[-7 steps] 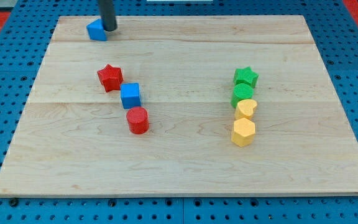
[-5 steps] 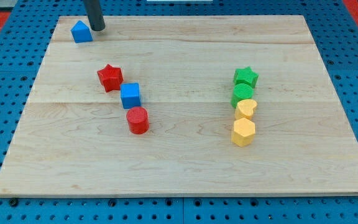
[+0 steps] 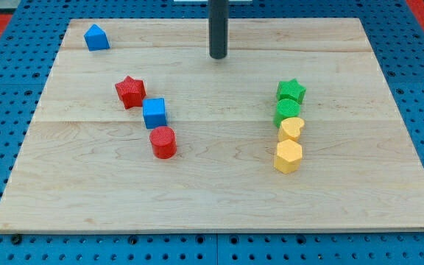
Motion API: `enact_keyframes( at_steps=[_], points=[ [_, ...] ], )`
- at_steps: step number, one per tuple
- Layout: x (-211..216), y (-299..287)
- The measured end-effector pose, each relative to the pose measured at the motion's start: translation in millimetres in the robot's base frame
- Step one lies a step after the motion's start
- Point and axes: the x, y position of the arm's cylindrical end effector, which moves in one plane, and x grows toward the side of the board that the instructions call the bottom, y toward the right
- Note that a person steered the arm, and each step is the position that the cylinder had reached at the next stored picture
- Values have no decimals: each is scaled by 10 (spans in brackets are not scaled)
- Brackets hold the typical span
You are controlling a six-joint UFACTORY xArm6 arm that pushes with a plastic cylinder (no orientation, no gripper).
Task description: Push the red star at the top center of the board
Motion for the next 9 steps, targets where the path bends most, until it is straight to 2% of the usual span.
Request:
enact_keyframes(
  at_steps=[1,2,4,6,7,8,9],
  points=[
    [580,-361],
    [783,-1071],
    [771,-1752],
    [921,-1849],
    [882,-2328],
    [442,-2180],
    [222,-1732]
  ],
)
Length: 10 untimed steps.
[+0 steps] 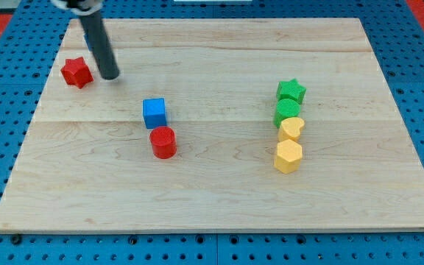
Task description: Push the red star at the top center of the board
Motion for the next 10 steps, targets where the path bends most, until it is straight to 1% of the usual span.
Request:
enact_keyframes(
  at_steps=[1,2,3,4,5,6,7,8,9,10],
  points=[
    [461,67],
    [893,-384],
    [789,-1072],
    [733,-1414],
    [219,-969],
    [-356,-268],
    [-652,266],
    [-551,-436],
    [-960,-26],
    [-1176,645]
  ],
)
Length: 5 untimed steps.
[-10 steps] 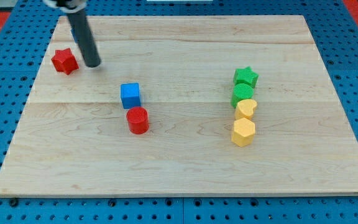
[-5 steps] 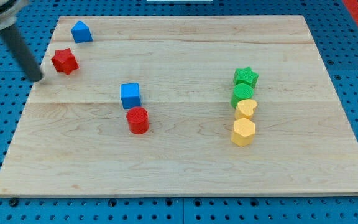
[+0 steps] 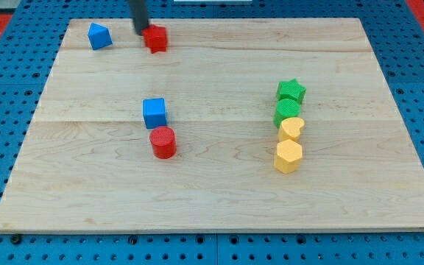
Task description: Push the red star at the top center of the board
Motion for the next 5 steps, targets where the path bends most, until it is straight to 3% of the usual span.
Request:
enact_keyframes(
  at_steps=[2,4,5],
  points=[
    [564,-495],
    [231,975],
    [502,1028]
  ],
)
